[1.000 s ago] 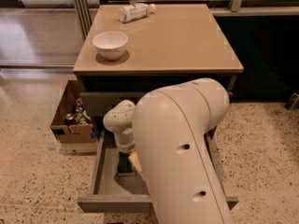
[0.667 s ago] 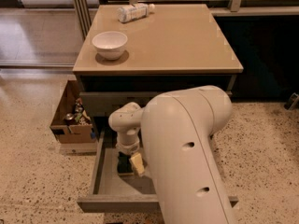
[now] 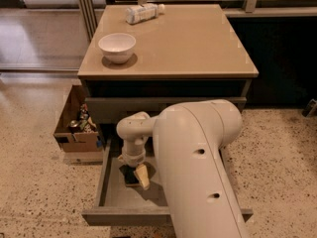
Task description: Pick sponge from middle drawer and place on counter
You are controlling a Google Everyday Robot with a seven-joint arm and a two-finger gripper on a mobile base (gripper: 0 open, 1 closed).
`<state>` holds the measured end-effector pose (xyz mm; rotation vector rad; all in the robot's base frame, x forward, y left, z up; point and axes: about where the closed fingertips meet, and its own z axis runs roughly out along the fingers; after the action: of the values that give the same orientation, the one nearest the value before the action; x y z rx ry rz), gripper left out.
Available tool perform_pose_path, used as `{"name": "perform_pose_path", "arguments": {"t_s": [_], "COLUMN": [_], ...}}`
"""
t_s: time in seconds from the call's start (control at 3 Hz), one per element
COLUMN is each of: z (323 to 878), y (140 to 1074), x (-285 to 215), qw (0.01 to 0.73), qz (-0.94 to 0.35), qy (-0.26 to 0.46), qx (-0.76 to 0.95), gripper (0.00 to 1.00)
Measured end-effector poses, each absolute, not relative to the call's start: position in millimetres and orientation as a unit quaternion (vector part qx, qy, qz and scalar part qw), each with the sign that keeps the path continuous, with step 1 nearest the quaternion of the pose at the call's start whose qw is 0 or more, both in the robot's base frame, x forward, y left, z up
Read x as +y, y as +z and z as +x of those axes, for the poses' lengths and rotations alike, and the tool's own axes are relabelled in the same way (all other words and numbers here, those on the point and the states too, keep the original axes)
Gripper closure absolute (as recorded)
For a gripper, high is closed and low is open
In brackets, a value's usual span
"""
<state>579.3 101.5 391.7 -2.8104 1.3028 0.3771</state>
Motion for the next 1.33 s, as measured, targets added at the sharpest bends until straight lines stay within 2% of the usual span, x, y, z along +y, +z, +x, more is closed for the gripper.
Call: {"name": "perform_pose_path", "arguments": {"t_s": [0.67,1.33], "z": [580,575], "y": [376,371], "x": [128,118], "qw": [-0.002,-0.024], "qz": [-0.91,-0.908], "qy": [0.127,0.118], "qx": [0.394,0.4], "gripper": [0.0,0.0]}}
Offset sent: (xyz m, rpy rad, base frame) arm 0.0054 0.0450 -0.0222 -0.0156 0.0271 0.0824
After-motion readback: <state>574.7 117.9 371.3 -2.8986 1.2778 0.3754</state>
